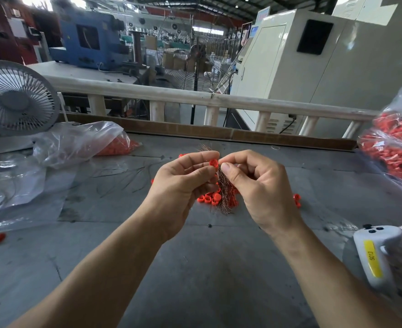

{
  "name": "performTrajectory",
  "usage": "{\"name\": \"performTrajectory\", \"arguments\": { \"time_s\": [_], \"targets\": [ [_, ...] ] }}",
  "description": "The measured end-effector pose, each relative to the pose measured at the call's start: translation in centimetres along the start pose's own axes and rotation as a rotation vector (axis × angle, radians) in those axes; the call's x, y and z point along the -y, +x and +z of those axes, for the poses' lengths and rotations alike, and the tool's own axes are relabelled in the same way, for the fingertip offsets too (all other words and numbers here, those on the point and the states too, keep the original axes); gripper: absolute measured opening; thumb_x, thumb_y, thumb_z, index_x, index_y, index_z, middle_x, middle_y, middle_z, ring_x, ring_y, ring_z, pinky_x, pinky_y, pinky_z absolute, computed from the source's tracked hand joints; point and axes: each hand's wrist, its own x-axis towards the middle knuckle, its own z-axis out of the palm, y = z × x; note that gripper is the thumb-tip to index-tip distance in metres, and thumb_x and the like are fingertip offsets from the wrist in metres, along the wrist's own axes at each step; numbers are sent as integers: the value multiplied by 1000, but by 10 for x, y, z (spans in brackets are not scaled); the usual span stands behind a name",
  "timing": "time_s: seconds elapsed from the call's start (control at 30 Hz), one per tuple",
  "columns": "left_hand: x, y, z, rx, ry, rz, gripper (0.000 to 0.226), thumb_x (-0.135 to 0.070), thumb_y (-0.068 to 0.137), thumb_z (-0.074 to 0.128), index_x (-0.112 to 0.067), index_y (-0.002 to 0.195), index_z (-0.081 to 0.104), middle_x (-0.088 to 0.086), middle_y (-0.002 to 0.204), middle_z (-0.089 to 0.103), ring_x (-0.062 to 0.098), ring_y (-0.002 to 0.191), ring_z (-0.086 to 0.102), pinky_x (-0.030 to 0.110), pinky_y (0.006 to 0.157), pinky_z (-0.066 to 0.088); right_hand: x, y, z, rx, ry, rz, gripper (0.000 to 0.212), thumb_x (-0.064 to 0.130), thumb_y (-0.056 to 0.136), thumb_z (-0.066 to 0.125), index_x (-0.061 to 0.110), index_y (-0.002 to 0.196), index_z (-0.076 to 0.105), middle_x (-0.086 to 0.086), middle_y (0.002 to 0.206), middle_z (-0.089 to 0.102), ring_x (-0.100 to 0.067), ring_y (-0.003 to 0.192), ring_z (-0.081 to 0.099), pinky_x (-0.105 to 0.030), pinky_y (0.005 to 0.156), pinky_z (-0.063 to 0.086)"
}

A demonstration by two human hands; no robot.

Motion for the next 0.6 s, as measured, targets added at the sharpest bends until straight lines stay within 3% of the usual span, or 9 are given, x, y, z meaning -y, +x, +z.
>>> {"name": "performTrajectory", "arguments": {
  "time_s": [0.13,0.37,0.6],
  "targets": [
    [2,0,-1,24,16,22,28,3,88,65,-5,114,74,11,91,72,17,75,65,27,75,60,1,-1,0,6,15,12,6,27,93,71,29,93,77,-1,71,69,-14,65,63,-30,61,55],
    [2,1,-6,54,122,47,29,-9,88,67,-11,115,76,17,105,70,23,86,62,38,84,58,3,0,0,10,59,41,8,27,93,70,28,91,77,-5,79,74,-27,77,70,-33,70,59],
    [3,0,-7,109,185,87,27,-6,94,62,-15,114,77,10,100,70,18,81,60,29,76,56,3,1,-2,19,69,60,8,28,93,69,27,88,77,-2,77,74,-24,75,70,-33,69,58]
  ]
}}
